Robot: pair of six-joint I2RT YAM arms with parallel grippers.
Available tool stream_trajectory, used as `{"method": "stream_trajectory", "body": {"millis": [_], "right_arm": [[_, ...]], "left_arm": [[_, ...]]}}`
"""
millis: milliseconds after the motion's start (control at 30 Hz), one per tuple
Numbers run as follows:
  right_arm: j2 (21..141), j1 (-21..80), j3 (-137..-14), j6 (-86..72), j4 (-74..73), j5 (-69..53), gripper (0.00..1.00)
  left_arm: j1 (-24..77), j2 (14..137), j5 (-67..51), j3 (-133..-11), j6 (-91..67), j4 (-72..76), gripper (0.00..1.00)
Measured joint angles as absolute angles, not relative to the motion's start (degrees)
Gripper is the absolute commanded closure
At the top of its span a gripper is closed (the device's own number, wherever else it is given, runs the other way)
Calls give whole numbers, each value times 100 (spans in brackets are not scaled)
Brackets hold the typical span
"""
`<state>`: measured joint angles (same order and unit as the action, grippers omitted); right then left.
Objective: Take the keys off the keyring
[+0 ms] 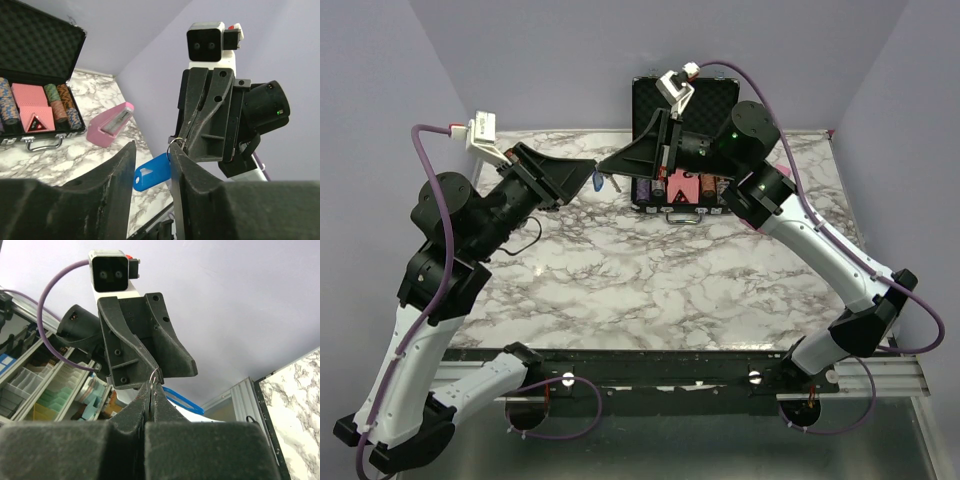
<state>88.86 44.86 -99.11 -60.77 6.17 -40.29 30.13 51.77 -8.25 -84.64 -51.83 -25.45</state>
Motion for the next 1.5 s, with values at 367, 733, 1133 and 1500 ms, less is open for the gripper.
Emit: {"method": "stream_trajectory", "body": {"millis": [367,733,1133,1500], "right_arm": [[8858,4318,-9655,-5996,652,-4460,99],[8980,3771,-9166,-6184,709,-4890,99],[8527,3778,-8184,-6136,633,-5240,99],[8034,3780,-7854,-5717,-71,-5527,99]], "left_arm": [[3057,5142,-707,-8619,-4930,-3317,39],[3138,5096,-1468,-9032,-5094,-2836,32],[3138,4748,-1881,-9037,-4764,-3686,39],[3138,4366,-2165,-8593,-4230,-4390,38]]}}
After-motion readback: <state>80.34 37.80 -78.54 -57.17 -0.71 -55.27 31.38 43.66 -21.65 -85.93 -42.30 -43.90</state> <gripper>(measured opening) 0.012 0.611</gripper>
